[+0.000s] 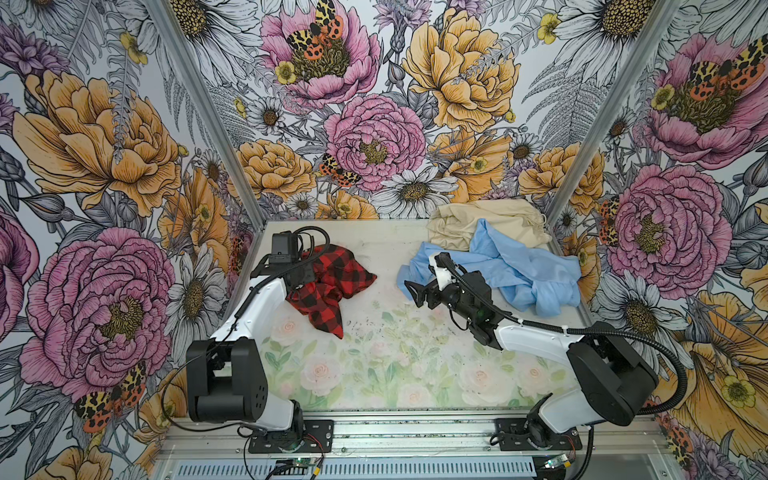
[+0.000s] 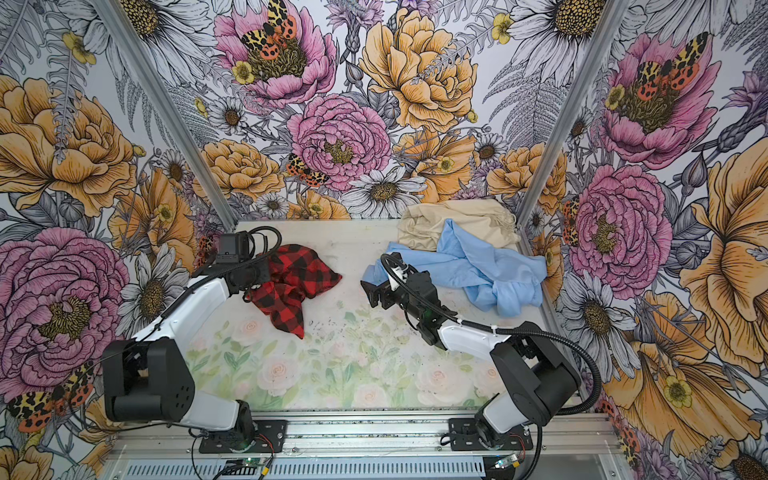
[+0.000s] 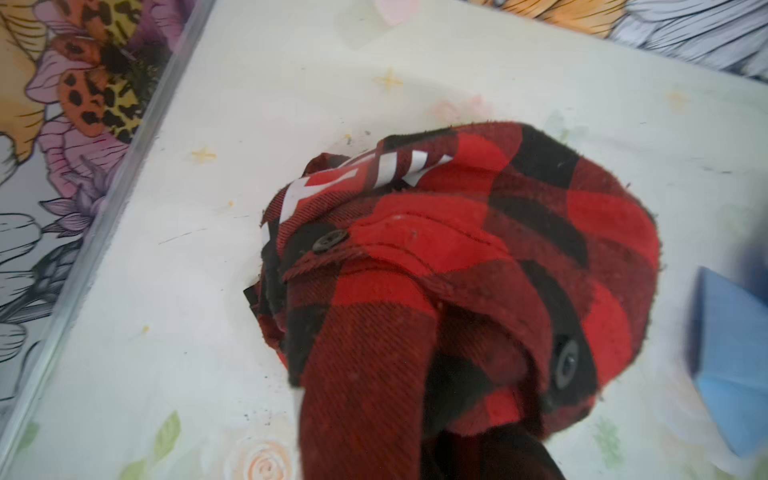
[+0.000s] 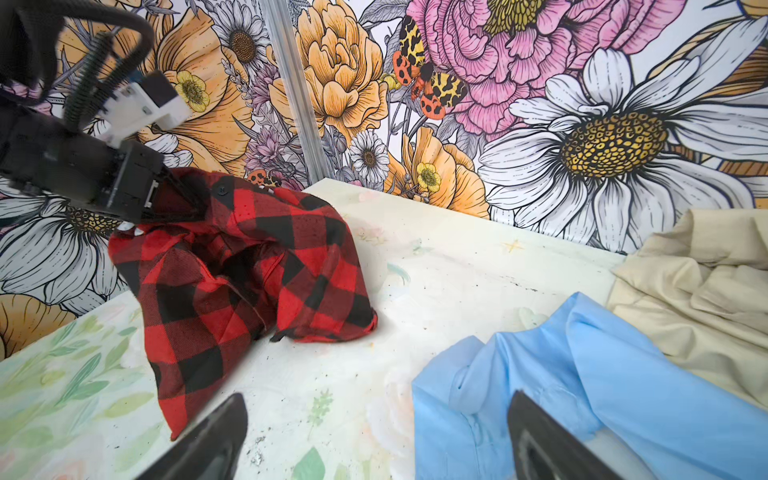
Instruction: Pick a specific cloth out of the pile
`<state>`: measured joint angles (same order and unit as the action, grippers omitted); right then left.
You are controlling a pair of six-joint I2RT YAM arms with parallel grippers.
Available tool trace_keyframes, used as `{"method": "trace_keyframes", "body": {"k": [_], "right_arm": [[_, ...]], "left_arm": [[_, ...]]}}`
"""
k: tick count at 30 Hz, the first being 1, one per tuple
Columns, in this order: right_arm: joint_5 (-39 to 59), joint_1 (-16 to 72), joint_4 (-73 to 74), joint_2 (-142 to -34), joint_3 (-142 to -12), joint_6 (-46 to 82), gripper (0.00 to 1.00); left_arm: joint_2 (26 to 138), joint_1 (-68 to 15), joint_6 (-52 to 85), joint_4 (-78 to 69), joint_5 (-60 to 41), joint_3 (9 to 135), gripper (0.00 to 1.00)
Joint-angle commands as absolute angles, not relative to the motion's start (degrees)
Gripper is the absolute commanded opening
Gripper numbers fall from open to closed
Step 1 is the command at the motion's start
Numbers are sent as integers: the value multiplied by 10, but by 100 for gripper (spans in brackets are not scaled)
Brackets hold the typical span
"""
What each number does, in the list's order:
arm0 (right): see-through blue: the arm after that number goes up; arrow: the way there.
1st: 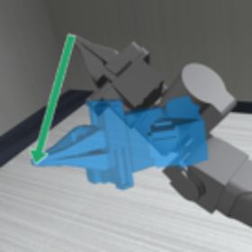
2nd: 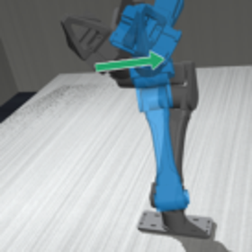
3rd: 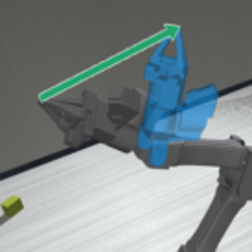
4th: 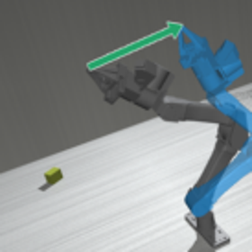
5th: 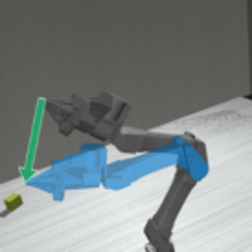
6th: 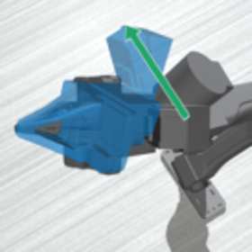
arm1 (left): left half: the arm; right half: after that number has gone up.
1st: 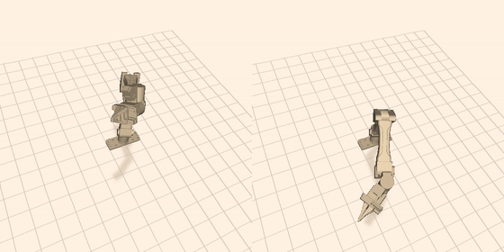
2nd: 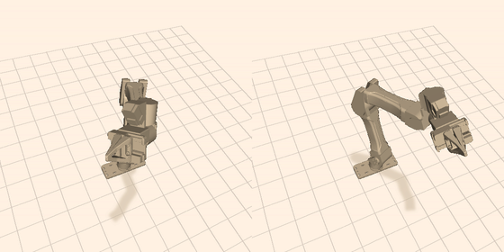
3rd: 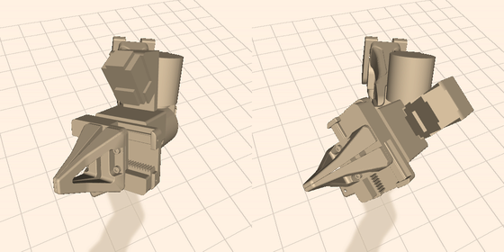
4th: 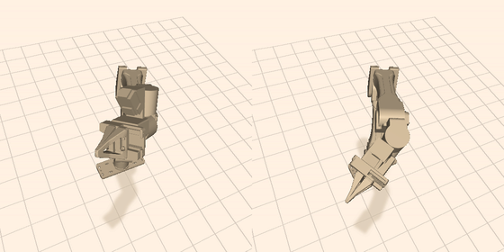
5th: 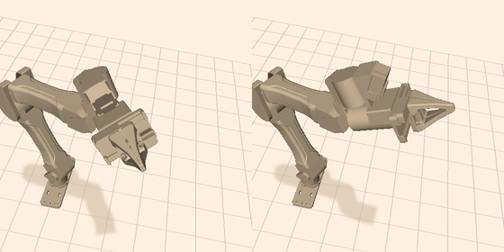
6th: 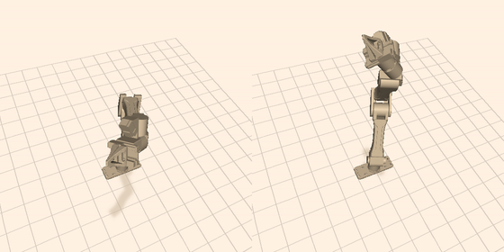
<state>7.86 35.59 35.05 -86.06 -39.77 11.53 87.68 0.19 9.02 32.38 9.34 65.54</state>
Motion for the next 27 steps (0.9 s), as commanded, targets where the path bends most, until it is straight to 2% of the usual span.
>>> {"method": "trace_keyframes", "body": {"k": [1,8,9,12,17,19,20,23,27], "right_arm": [[87,362,365,-860,-400,110,97],[82,363,363,-858,-399,102,97],[82,364,364,-859,-399,102,97],[82,364,364,-864,-400,100,97],[80,364,363,-864,-399,98,97],[77,364,365,-866,-398,100,97],[80,364,368,-867,-397,101,97],[90,364,374,-874,-398,104,97],[95,364,379,-876,-398,111,97]], "left_arm": [[947,0,84,344,196,705,0],[1069,-3,51,344,212,762,0],[1075,-3,46,344,212,764,3],[1065,-4,37,343,201,766,23],[943,-26,-36,344,173,751,80],[900,-45,-103,351,175,743,95],[883,-55,-144,352,181,738,99],[874,-73,-279,379,186,748,99],[931,-89,-508,521,147,829,99]]}}
